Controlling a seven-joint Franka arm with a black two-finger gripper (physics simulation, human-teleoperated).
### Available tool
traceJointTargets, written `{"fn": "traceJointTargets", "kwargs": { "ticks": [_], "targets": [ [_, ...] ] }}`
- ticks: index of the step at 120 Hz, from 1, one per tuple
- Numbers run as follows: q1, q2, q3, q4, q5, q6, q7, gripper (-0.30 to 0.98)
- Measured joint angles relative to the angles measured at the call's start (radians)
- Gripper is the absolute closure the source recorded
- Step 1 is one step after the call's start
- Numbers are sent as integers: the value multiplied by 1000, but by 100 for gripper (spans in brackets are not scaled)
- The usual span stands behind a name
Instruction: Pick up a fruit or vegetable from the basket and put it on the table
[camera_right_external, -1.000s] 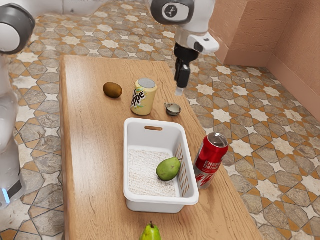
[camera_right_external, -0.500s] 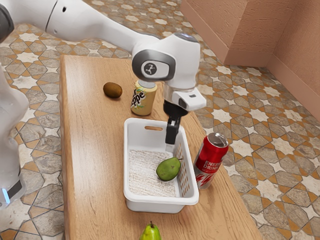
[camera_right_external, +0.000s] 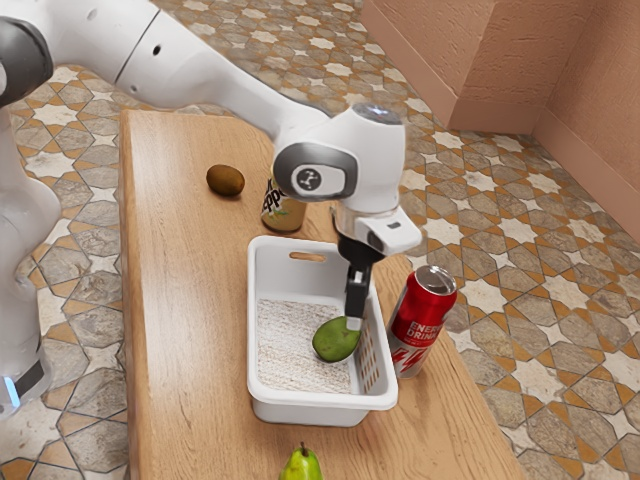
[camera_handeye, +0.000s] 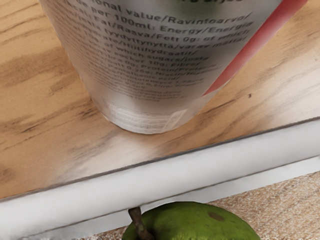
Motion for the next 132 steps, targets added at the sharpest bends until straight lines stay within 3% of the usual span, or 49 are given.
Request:
{"fn": "traceJointTargets", "kwargs": {
  "ticks": [112, 132],
  "targets": [
    [-25, -6, -7, -142, -80, 149, -16, 0],
    [-24, -2, -6, -142, -84, 156, -18, 27]
  ]
}}
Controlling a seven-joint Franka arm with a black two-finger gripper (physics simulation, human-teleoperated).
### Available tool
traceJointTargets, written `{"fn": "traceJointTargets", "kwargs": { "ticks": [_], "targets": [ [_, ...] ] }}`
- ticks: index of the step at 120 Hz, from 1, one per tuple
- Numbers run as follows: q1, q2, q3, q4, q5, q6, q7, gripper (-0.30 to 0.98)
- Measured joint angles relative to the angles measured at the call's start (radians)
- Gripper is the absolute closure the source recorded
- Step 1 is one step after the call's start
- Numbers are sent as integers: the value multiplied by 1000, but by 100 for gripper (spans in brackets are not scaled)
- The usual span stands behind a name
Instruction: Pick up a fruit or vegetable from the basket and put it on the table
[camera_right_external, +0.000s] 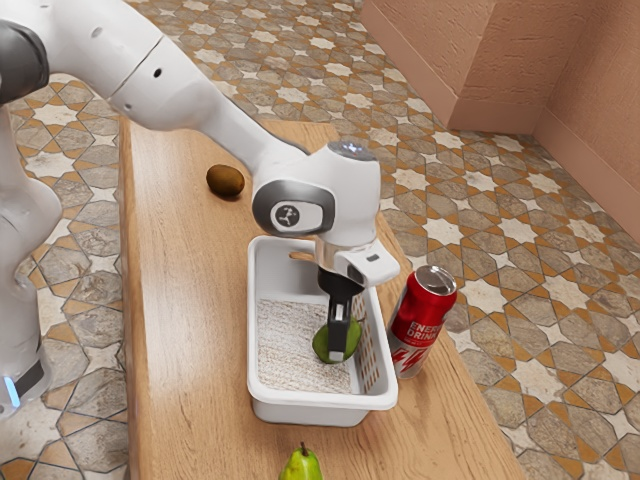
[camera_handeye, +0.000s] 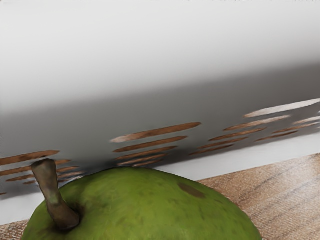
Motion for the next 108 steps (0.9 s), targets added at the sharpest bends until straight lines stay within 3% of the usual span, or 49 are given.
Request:
{"fn": "traceJointTargets", "kwargs": {
  "ticks": [26, 56, 80, 108],
  "targets": [
    [0, -9, 0, 1, 7, 4, -19, 37],
    [76, -198, -7, 7, 32, -83, -37, 38],
    [95, -332, -171, -35, 42, -174, -43, 38],
    [97, -297, -371, 4, 21, -197, -47, 38]
  ]
}}
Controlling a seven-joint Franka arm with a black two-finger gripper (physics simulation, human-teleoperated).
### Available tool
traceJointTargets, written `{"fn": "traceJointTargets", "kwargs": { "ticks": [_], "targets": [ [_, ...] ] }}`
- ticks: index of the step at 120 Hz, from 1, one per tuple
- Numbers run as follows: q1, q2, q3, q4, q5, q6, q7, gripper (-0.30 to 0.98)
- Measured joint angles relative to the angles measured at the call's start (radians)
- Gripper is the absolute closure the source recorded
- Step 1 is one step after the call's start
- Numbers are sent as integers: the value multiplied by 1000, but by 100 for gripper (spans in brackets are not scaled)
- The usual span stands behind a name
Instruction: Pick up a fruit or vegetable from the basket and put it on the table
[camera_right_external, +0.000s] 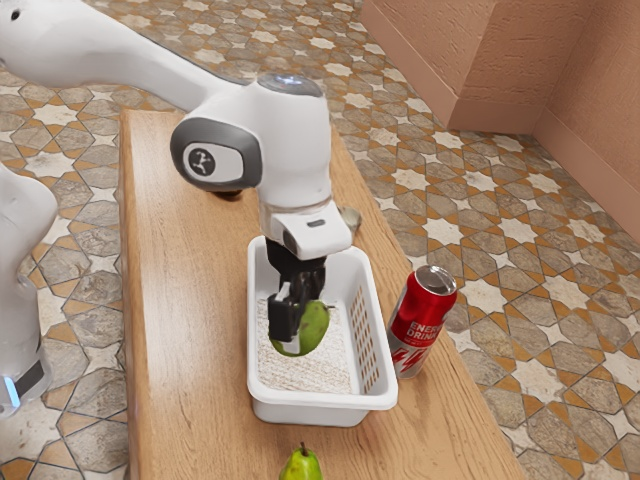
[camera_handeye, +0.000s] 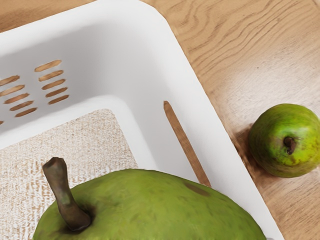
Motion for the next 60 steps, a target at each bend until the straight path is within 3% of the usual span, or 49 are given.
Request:
{"fn": "traceJointTargets", "kwargs": {
  "ticks": [28, 47, 60],
  "targets": [
    [-2, 204, -129, 246, 4, 5, -1, 37],
    [-9, 438, -171, 440, 70, 6, 0, 38],
    [-4, 491, -181, 491, 115, 6, 1, 34]
  ]
}}
